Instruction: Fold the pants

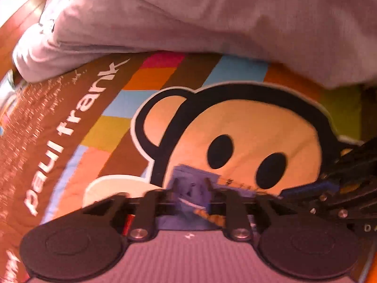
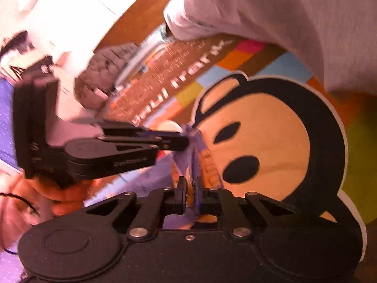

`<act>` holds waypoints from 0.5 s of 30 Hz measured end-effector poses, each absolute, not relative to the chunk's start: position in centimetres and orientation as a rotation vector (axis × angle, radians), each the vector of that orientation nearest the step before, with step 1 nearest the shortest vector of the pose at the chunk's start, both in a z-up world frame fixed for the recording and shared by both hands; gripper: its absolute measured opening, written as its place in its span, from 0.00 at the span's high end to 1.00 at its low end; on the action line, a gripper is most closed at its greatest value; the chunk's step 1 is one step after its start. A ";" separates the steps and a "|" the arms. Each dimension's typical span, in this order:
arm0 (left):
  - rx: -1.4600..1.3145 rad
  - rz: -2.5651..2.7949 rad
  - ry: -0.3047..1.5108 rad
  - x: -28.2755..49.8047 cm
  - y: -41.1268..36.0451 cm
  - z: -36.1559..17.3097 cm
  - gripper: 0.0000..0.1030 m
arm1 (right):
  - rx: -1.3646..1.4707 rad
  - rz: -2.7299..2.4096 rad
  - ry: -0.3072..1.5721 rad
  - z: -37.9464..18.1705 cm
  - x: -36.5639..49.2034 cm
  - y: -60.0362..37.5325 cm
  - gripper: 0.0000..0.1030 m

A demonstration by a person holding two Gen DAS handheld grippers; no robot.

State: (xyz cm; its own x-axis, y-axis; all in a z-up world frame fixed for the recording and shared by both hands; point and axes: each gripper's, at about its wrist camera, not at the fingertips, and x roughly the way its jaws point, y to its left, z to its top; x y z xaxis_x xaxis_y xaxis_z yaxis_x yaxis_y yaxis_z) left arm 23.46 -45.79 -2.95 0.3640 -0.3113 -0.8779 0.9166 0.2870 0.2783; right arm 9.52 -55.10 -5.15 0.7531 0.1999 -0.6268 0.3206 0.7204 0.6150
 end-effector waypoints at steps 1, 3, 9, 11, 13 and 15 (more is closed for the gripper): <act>0.923 -0.943 0.792 23.4 -45.9 -2.9 0.39 | 0.781 -0.093 0.755 -5.5 9.6 -55.1 0.88; 0.857 -0.988 0.802 23.7 -45.6 -2.0 0.37 | 0.798 -0.105 0.775 -6.0 9.6 -55.5 0.80; 0.786 -0.930 0.916 27.0 -45.3 -2.1 0.35 | 0.749 -0.095 0.760 -6.2 9.5 -55.8 0.65; 0.765 -0.935 1.010 28.6 -45.1 -3.1 0.36 | 0.724 -0.104 0.752 -6.3 9.8 -55.5 0.65; 0.712 -0.951 1.080 29.9 -44.8 -3.6 0.36 | 0.714 -0.104 0.747 -6.5 10.0 -55.4 0.65; 0.650 -0.945 1.145 31.2 -44.7 -4.2 0.36 | 0.737 -0.093 0.745 -6.8 10.3 -55.4 0.65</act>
